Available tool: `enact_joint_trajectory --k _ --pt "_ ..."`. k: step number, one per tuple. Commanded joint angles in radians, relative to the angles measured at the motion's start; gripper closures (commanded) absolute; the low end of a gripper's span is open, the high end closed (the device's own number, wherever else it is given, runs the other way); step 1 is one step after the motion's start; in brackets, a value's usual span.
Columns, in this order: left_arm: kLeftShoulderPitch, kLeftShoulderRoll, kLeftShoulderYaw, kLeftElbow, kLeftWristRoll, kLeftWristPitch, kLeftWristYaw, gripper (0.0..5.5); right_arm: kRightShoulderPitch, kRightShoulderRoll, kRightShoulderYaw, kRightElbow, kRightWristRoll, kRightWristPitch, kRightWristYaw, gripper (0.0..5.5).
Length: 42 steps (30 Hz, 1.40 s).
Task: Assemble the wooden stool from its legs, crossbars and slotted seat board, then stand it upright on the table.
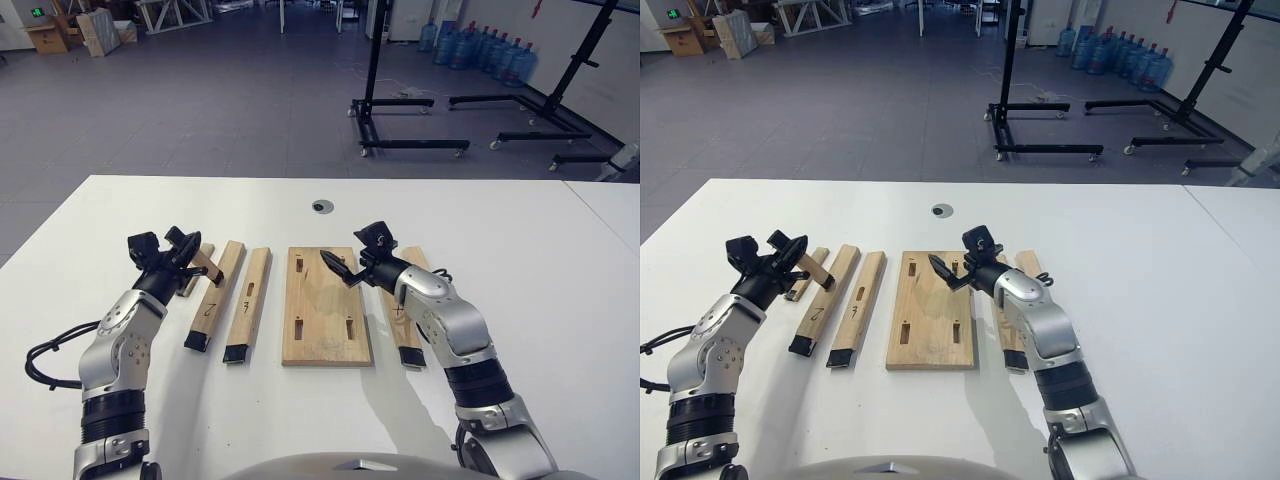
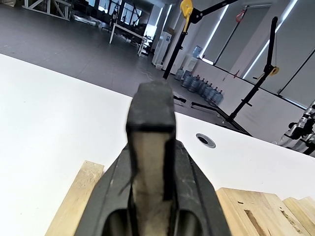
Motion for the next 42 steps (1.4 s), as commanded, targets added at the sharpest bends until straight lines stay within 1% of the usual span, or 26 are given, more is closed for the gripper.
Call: enact_joint_trajectory --k 1,13,21,29,36,37,38,39,42 --pt "0.007 0.000 -0.013 0.002 0.018 -0.002 -0.005 5.11 -0.023 -0.002 0.000 0.010 -0.008 0.010 0.002 0.55" --pt "0.028 0.007 -0.025 0.061 0.083 -0.058 -0.021 5.11 -0.029 -0.006 0.002 0.017 -0.011 0.010 0.007 0.55" --pt "0.061 0.021 -0.127 0.058 0.225 -0.134 -0.034 5.11 -0.020 -0.008 0.007 0.013 -0.016 0.010 0.008 0.55" --pt "0.130 0.030 -0.206 0.144 0.323 -0.242 -0.062 5.11 -0.008 -0.002 0.013 0.010 -0.028 0.009 0.009 0.55" --pt "0.127 0.019 -0.201 0.167 0.307 -0.257 -0.060 5.11 -0.010 0.001 0.014 0.014 -0.028 0.008 0.010 0.55" --pt "0.126 0.018 -0.199 0.163 0.304 -0.255 -0.058 4.75 -0.010 0.001 0.013 0.014 -0.029 0.008 0.010 0.55" --pt "0.122 0.016 -0.195 0.161 0.297 -0.253 -0.058 4.67 -0.011 0.002 0.013 0.015 -0.029 0.008 0.010 0.55" --pt "0.119 0.015 -0.192 0.156 0.292 -0.248 -0.061 4.44 -0.012 0.003 0.013 0.016 -0.029 0.008 0.009 0.55" --pt "0.106 0.013 -0.182 0.148 0.290 -0.242 -0.055 4.04 -0.014 0.006 0.014 0.018 -0.030 0.008 0.007 0.55"
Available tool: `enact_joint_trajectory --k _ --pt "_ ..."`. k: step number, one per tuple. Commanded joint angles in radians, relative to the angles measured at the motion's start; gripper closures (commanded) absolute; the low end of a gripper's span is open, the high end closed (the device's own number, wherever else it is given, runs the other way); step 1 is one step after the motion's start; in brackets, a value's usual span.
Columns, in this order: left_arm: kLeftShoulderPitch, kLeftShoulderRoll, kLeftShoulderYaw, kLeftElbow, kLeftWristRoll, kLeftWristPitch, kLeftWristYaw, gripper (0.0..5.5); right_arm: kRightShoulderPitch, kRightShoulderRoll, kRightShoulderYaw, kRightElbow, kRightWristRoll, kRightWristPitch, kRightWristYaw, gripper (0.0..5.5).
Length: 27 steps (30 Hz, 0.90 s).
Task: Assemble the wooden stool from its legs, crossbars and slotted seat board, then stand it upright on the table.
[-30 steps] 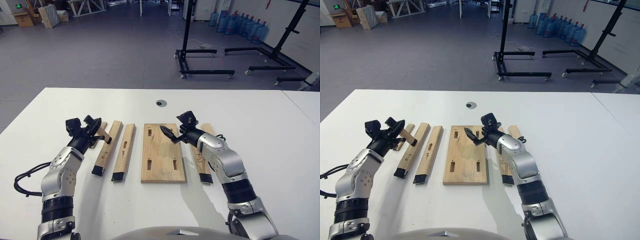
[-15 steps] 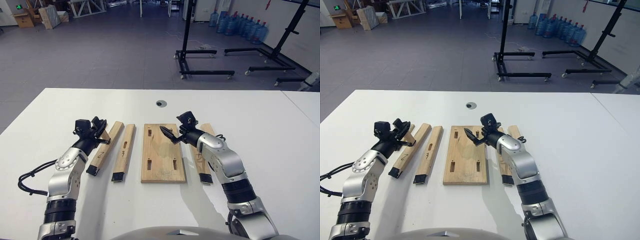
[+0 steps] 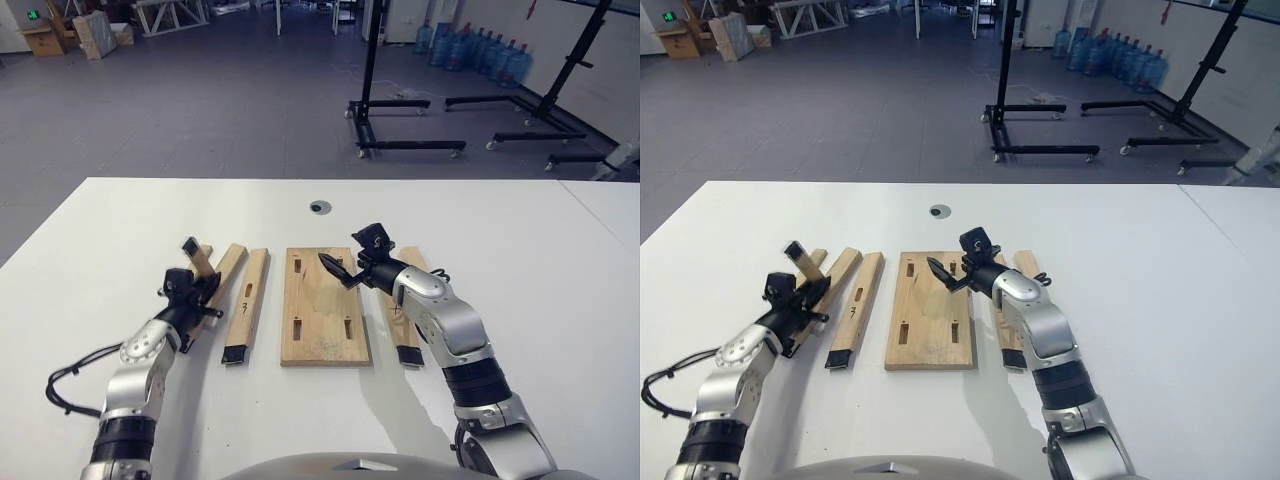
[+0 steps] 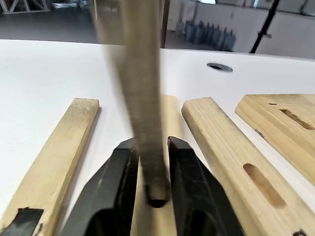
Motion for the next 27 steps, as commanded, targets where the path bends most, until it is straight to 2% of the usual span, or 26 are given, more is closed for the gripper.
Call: enact_joint_trajectory --k 1,6,9,16,20,23,27 --pt "-0.022 0.002 0.008 -0.007 0.001 0.024 0.006 3.92 -0.011 0.003 0.002 0.005 -0.007 0.008 -0.005 0.55" --pt "-0.045 0.006 0.018 -0.063 -0.003 0.047 0.017 3.30 -0.015 0.004 -0.003 0.010 -0.007 0.005 -0.010 0.55" --pt "-0.092 0.027 0.044 -0.199 -0.031 0.116 0.050 2.82 -0.018 0.006 -0.003 0.015 -0.007 0.003 -0.013 0.55" --pt "-0.264 0.123 0.115 -0.504 -0.117 0.401 0.142 2.82 -0.019 0.014 -0.003 0.018 -0.006 -0.008 -0.020 0.55" --pt "-0.425 0.178 0.201 -0.459 -0.163 0.523 0.202 2.82 -0.017 0.019 0.001 0.017 -0.007 -0.010 -0.023 0.55" --pt "-0.529 0.207 0.289 -0.322 -0.225 0.597 0.217 2.82 -0.018 0.023 0.000 0.019 -0.008 -0.010 -0.022 0.55" --pt "-0.572 0.216 0.287 -0.251 -0.239 0.608 0.195 2.82 -0.018 0.024 0.001 0.020 -0.008 -0.010 -0.021 0.55"
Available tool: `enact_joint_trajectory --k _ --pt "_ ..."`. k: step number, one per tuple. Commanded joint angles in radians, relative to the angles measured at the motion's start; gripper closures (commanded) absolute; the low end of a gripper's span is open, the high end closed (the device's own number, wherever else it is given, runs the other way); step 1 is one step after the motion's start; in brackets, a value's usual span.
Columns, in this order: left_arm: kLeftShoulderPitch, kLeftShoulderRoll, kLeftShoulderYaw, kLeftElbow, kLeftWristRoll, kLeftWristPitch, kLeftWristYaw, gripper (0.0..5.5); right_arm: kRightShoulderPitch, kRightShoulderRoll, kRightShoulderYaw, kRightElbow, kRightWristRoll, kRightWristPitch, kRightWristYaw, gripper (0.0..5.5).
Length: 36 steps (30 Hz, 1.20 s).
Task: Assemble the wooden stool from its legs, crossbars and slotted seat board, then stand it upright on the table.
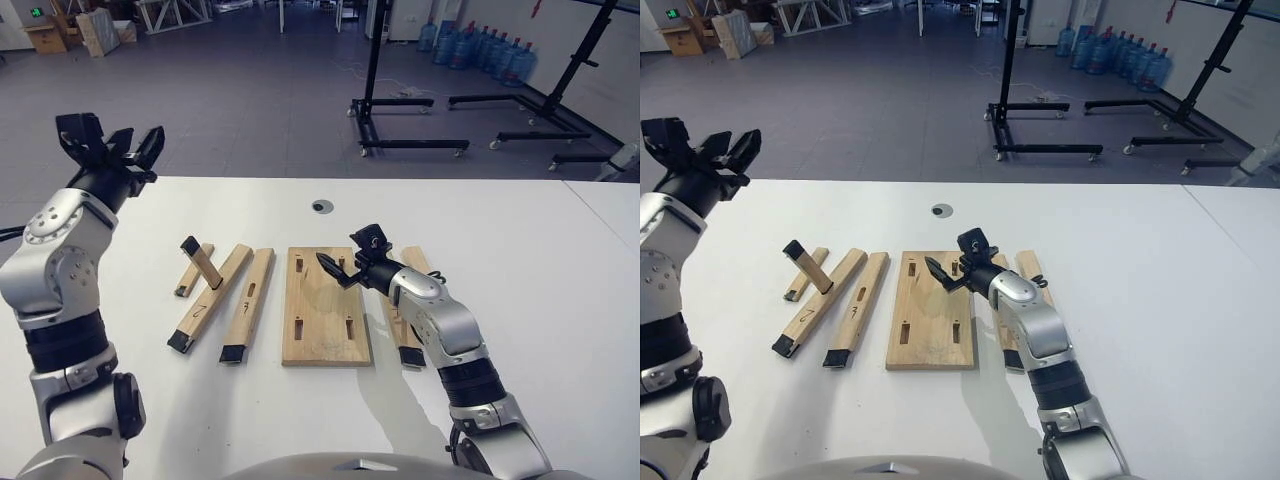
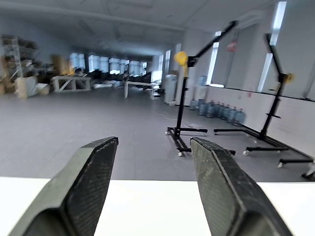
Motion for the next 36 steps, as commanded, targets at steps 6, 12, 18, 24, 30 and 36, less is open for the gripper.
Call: enact_joint_trajectory --k 6,12,18,24,30,36 --pt "-0.036 -0.013 -0.078 0.023 0.002 0.008 -0.017 2.82 -0.018 -0.001 0.000 0.001 -0.008 0.007 0.002 0.55" --pt "0.017 -0.058 -0.152 0.037 0.043 -0.035 -0.016 2.82 -0.019 -0.003 0.002 0.000 -0.008 0.010 0.005 0.55" --pt "0.185 -0.151 -0.245 0.158 0.120 -0.164 -0.059 2.82 -0.006 -0.010 0.001 -0.001 -0.008 0.012 0.007 0.55" --pt "0.191 -0.171 -0.258 0.214 0.150 -0.249 -0.076 2.82 -0.003 -0.012 -0.004 -0.001 -0.004 0.017 0.009 0.55" --pt "-0.120 0.008 -0.042 -0.119 -0.059 0.013 0.022 2.82 -0.020 -0.019 -0.028 -0.004 0.003 0.019 0.010 0.55" --pt "-0.298 0.263 0.092 -0.239 -0.336 0.535 0.101 2.82 0.024 -0.056 -0.086 -0.035 0.002 0.008 -0.008 0.55"
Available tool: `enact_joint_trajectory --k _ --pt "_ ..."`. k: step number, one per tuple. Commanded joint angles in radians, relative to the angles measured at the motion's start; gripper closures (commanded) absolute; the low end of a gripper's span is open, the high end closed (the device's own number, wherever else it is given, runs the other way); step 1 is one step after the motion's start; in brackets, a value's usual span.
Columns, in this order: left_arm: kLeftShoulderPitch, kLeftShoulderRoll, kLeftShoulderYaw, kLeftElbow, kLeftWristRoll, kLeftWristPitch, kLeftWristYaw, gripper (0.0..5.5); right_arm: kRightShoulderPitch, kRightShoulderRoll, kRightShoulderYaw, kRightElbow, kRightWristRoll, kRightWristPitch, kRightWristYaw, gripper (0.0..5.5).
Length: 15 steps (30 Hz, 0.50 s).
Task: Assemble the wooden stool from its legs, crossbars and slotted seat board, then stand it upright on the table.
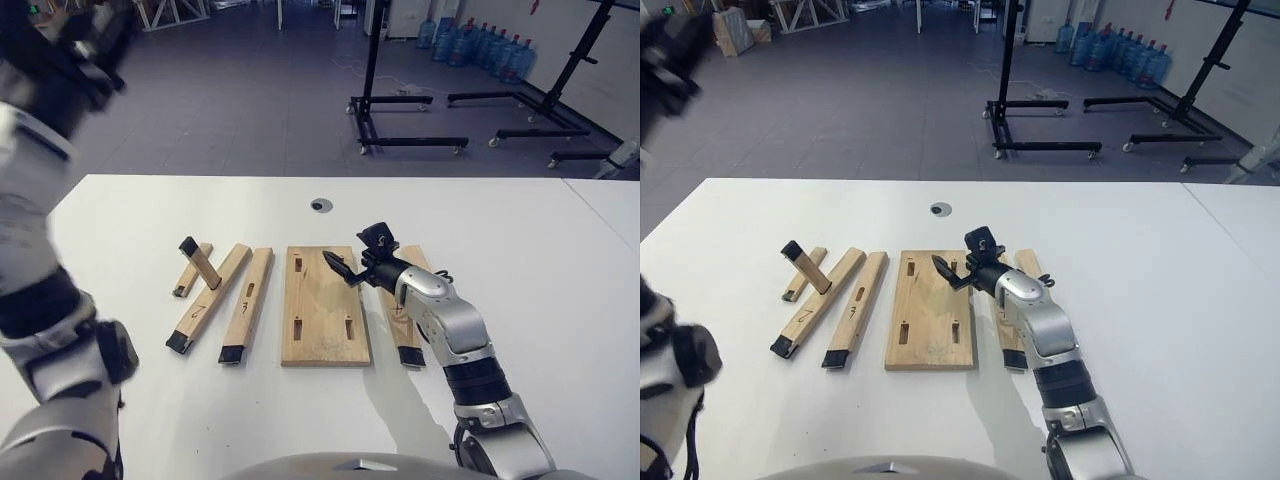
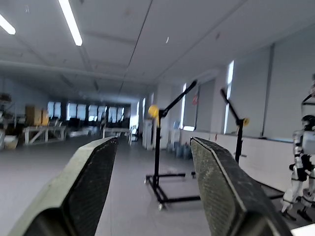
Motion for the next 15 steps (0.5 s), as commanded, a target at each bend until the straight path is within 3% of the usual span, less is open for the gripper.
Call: enact_joint_trajectory --k 1,8,15 --pt "0.088 0.163 -0.012 -0.041 -0.099 0.363 -0.025 2.63 0.035 -0.039 -0.060 -0.038 0.003 -0.003 -0.011 0.55" --pt "0.415 0.192 0.008 -0.132 -0.200 0.568 -0.169 1.62 0.095 -0.100 -0.129 -0.070 0.012 0.005 -0.001 0.55" --pt "0.671 0.269 -0.030 -0.235 -0.162 0.549 -0.243 0.68 0.106 -0.093 -0.120 -0.085 0.011 0.009 -0.002 0.55"
